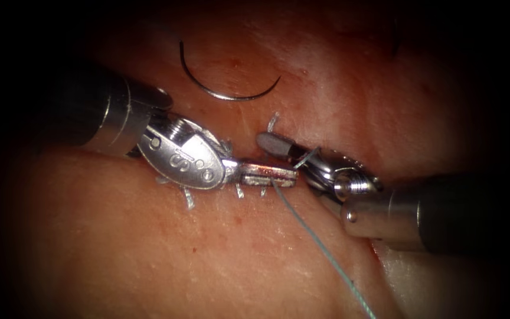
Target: Wound Closure
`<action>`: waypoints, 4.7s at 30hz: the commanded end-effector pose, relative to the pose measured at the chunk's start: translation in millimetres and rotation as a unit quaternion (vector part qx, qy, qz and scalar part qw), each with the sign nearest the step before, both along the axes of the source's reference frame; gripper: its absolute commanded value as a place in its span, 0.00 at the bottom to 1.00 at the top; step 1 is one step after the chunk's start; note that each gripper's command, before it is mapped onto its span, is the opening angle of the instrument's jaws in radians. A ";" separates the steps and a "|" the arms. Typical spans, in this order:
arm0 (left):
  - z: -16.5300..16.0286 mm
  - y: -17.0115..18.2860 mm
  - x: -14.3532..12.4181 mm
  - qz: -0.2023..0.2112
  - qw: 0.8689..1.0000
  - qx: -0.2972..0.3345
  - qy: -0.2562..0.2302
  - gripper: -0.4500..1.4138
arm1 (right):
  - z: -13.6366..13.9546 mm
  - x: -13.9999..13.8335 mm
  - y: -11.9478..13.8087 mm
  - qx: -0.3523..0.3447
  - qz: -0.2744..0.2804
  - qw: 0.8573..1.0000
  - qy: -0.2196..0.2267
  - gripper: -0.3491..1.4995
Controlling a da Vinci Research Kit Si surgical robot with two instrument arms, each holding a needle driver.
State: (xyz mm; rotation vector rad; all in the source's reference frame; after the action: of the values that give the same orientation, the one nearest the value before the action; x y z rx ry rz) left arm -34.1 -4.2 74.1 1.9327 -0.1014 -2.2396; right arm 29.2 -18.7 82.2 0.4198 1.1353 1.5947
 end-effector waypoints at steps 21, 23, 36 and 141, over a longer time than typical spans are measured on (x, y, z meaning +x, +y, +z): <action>4.3 10.4 4.1 -0.040 0.998 0.017 0.038 0.00 | -9.0 -0.4 -2.2 -0.122 -0.034 0.992 -0.014 0.00; 5.1 12.0 3.9 -0.042 0.998 0.017 0.044 0.00 | -8.9 -0.2 -2.2 -0.127 -0.039 0.991 -0.013 0.00; 9.8 19.4 -0.2 -0.053 0.997 0.026 0.056 0.00 | -6.7 1.1 -5.4 -0.129 -0.124 0.984 -0.004 0.00; -10.5 23.9 -5.6 -0.076 0.996 0.039 0.021 0.00 | -7.5 0.5 2.8 -0.194 -0.198 0.960 -0.051 0.91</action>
State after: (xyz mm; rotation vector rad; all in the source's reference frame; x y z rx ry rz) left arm -39.1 19.3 63.1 1.9772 -0.1595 -2.4193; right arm 28.9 -15.8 74.3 0.2773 1.1636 1.0082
